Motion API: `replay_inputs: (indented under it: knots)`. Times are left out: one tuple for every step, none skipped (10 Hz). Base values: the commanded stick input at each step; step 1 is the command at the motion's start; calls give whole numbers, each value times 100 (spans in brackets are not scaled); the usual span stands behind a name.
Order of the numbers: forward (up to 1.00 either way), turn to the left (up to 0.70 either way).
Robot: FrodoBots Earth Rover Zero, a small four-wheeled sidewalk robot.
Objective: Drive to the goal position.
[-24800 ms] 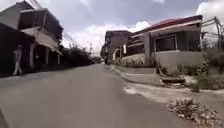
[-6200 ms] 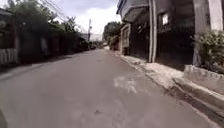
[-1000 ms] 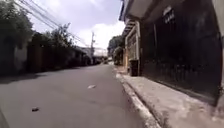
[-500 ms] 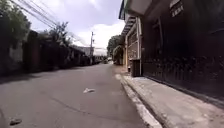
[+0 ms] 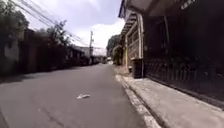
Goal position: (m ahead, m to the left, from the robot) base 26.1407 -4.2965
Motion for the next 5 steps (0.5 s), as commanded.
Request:
replay_inputs:
  knots:
    - [70, 4]
    - [70, 4]
    - [70, 4]
    - [70, 4]
    - [70, 4]
